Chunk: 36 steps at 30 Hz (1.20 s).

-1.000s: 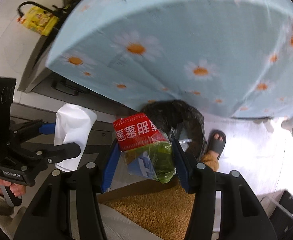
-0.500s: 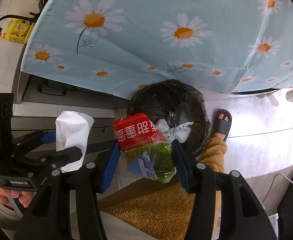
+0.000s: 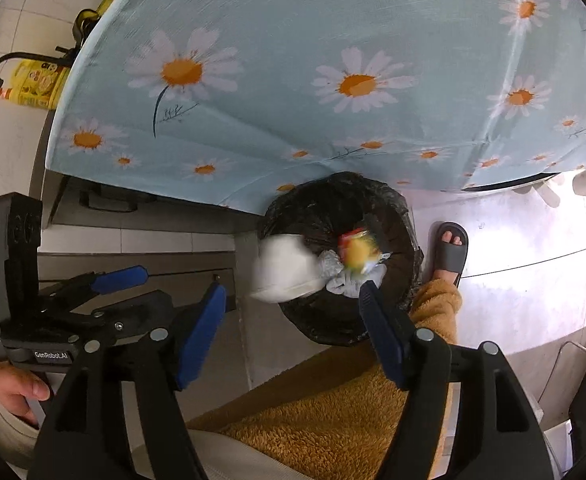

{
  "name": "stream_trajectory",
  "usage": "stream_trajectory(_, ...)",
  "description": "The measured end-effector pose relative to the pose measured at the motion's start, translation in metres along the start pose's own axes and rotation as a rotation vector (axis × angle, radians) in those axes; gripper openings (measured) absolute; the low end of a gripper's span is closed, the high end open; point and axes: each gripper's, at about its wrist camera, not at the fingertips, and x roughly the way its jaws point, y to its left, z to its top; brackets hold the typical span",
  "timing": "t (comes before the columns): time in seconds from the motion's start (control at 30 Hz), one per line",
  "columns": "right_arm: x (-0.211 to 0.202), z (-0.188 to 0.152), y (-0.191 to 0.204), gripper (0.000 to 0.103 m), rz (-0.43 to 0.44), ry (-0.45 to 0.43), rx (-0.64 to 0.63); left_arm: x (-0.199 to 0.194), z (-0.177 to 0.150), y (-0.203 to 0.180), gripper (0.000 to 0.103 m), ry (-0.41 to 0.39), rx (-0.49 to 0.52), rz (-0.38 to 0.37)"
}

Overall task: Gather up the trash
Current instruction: 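Open both tools to drop the snack bag and napkin into the bin, then raise both tools back up over the remaining trash on the table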

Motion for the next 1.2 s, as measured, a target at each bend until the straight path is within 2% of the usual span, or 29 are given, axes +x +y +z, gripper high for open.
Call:
stream_trajectory(0.3,-0.012,0.0,0.005,0.069,-0.018,-0.022,-0.019,-0.013,0.0,0.006,0.088,-0.024,-0.01,-0.003)
stream_trajectory(0.57,-0.037,0.002,0.023,0.074,-0.034,-0.076,-0.057,-0.035,0.0,0.009,0.088,-0.067,-0.027,-0.023)
stream_trajectory(0.8,-0.073,0.001,0.043,0.08,-0.034,-0.157,-0.099,-0.07,0.0,0.003,0.088,-0.147,0.007,-0.025)
stream_trajectory(1.03,-0.108,-0.001,0.061,0.082,-0.044,-0.232,-0.142,-0.108,-0.007,-0.001,0.089,-0.228,0.031,-0.045)
stream_trajectory(1.1,-0.118,-0.001,0.066,0.082,-0.054,-0.258,-0.153,-0.116,-0.008,-0.003,0.096,-0.243,0.051,-0.043)
stream_trajectory(1.2,-0.133,0.001,0.072,0.082,-0.065,-0.296,-0.167,-0.126,-0.01,-0.005,0.096,-0.27,0.07,-0.046)
